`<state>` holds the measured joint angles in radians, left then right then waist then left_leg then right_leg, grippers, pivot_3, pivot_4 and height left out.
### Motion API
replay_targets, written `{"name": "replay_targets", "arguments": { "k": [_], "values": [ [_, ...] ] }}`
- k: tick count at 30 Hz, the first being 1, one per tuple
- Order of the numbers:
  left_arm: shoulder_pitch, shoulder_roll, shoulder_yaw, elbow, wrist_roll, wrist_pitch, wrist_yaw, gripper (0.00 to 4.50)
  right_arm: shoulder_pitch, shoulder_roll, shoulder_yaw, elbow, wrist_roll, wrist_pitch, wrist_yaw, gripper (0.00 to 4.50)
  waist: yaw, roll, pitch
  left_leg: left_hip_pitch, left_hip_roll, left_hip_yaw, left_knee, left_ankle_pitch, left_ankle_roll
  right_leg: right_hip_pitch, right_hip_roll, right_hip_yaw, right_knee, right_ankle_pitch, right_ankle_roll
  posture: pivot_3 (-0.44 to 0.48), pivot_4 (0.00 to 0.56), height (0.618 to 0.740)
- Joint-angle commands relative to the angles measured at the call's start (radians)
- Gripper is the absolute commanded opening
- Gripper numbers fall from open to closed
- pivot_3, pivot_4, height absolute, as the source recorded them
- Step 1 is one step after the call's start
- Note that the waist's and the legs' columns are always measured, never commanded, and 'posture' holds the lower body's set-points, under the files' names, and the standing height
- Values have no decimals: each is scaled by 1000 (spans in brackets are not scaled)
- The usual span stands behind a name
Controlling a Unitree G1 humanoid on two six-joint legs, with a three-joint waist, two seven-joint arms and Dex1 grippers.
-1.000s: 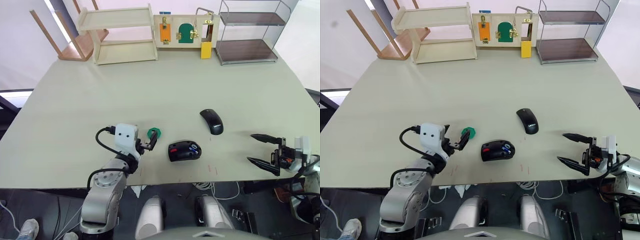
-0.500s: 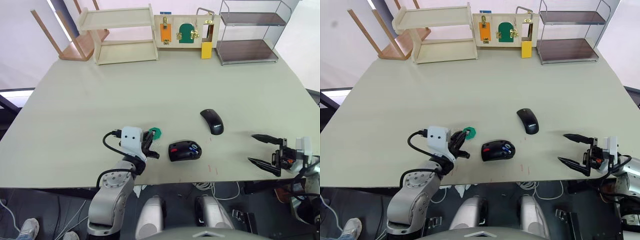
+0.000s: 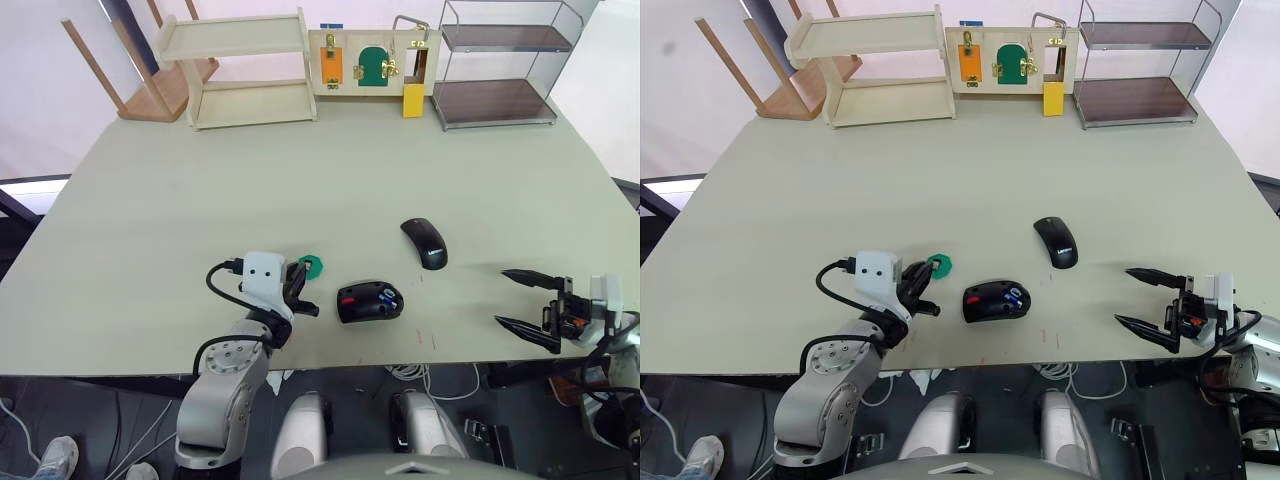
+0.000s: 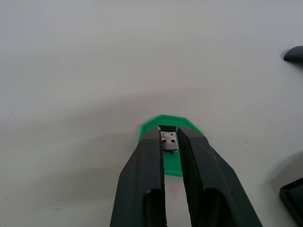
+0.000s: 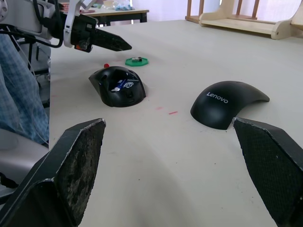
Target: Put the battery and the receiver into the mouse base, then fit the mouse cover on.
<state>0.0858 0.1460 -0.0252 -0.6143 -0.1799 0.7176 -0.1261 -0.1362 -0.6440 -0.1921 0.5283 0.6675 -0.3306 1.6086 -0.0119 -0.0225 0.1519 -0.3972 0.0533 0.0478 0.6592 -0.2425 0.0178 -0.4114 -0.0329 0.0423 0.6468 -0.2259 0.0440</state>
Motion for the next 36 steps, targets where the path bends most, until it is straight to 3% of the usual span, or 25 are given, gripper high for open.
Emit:
{"name": "replay_targets", "arguments": {
  "k": [1, 2, 5, 7, 36],
  "values": [
    [-8, -6, 7, -1, -13, -13, -3, 600, 2, -16, -9, -19, 17, -11, 6, 4500, 0, 0, 0, 0, 0, 0, 0, 0, 0, 0, 0, 0, 0, 0, 0, 0, 150, 740],
    [-8, -7, 7, 0, -13, -15, -4, 600, 2, -17, -10, -18, 17, -11, 6, 4500, 0, 0, 0, 0, 0, 0, 0, 0, 0, 0, 0, 0, 0, 0, 0, 0, 150, 740],
    [-5, -9, 7, 2, -14, -20, -8, 1255, 6, -17, -10, -21, 17, -12, 6, 4500, 0, 0, 0, 0, 0, 0, 0, 0, 0, 0, 0, 0, 0, 0, 0, 0, 150, 740],
    [-3, -9, 7, 4, -13, -20, -8, 2243, 9, -18, -10, -23, 18, -12, 6, 4500, 0, 0, 0, 0, 0, 0, 0, 0, 0, 0, 0, 0, 0, 0, 0, 0, 150, 740],
    [-28, 17, -16, 50, 11, -5, -7, 2243, 1, -8, -8, -23, 8, -17, 6, 4500, 0, 0, 0, 0, 0, 0, 0, 0, 0, 0, 0, 0, 0, 0, 0, 0, 150, 740]
  ]
}}
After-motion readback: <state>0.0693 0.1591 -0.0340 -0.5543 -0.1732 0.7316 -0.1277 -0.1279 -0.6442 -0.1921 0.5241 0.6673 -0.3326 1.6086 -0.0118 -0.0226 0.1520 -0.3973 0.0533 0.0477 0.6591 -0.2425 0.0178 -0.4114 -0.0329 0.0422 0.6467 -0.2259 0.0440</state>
